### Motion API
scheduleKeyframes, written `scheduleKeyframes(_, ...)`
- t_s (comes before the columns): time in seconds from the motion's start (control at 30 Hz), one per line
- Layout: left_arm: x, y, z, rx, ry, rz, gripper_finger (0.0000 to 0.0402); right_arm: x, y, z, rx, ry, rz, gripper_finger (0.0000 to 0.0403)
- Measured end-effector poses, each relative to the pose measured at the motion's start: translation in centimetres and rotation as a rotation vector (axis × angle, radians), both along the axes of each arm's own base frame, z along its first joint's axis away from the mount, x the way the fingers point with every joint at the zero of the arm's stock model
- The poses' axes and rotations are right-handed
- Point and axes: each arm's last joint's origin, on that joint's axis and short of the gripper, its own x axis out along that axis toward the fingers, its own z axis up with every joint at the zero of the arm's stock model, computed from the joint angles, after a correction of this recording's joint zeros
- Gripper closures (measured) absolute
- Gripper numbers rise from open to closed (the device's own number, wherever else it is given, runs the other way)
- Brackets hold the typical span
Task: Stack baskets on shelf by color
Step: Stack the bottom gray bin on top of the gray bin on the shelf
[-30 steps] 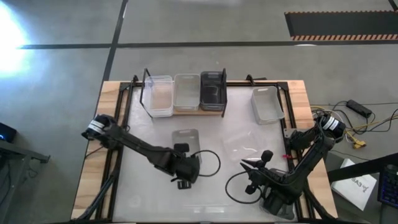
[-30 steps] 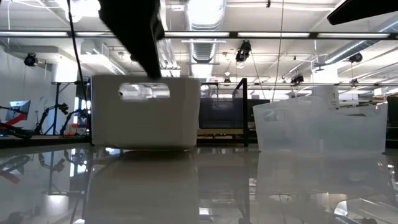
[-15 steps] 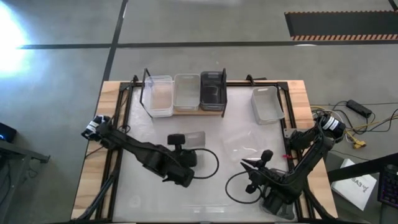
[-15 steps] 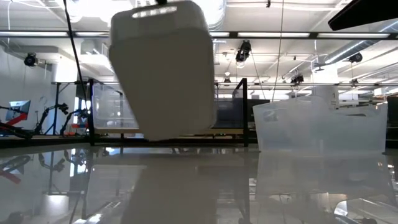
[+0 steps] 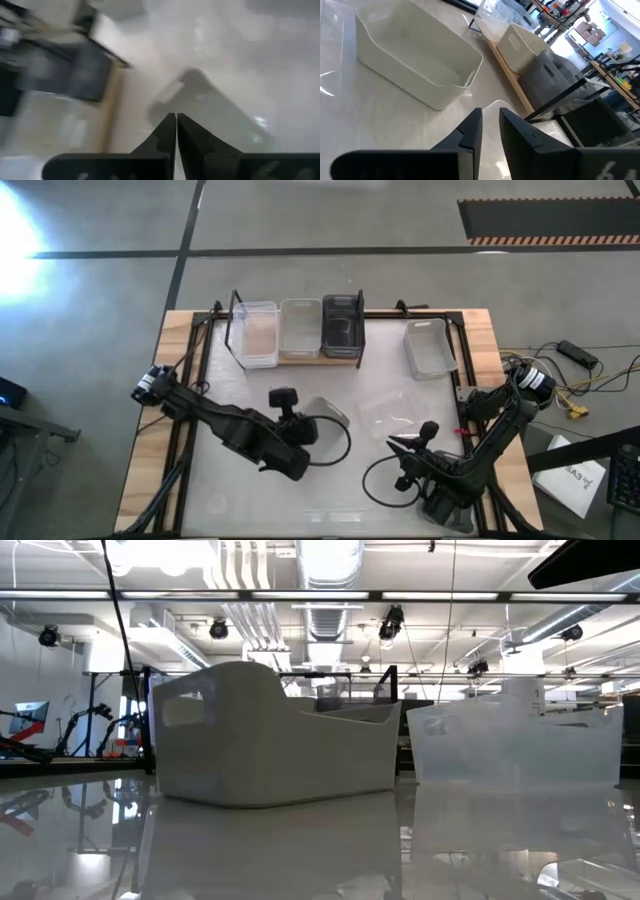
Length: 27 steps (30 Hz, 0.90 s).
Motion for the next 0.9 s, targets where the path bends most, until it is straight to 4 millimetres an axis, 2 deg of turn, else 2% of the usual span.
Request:
scheduleKeyframes(0.07, 0.5, -0.4, -1.4, -0.059, 0.039, -0.053, 0.04, 0.0, 0.0, 0.0, 0.001, -0.001, 0.0, 0.0344)
scheduleKeyframes(0.17, 0.7, -1.1, -4.1, -0.134, 0.188, -0.234, 0.0378, 0.0, 0.0, 0.0, 0.002, -0.001, 0.0, 0.0344)
scheduleKeyframes(0.33, 0.4, -1.6, -8.2, -0.24, 0.331, -0.37, 0.0298, 0.0, 0.1, 0.0, 0.012, -0.009, -0.003, 0.0344)
scheduleKeyframes(0.47, 0.1, -1.4, -10.3, -0.215, 0.383, -0.423, 0.0228, 0.1, 0.1, 0.0, 0.018, -0.014, -0.003, 0.0344)
scheduleKeyframes(0.57, 0.2, -1.3, -11.5, -0.179, 0.378, -0.455, 0.0198, 0.1, 0.2, 0.0, 0.024, -0.018, -0.002, 0.0344)
scheduleKeyframes(0.73, 0.1, -1.3, -13.8, -0.137, 0.38, -0.526, 0.0208, 0.2, 0.2, 0.0, 0.024, -0.018, 0.001, 0.0344)
scheduleKeyframes(0.9, 0.0, -0.3, -15.2, -0.135, 0.404, -0.505, 0.0264, 0.2, 0.2, 0.0, 0.026, -0.02, 0.001, 0.0344)
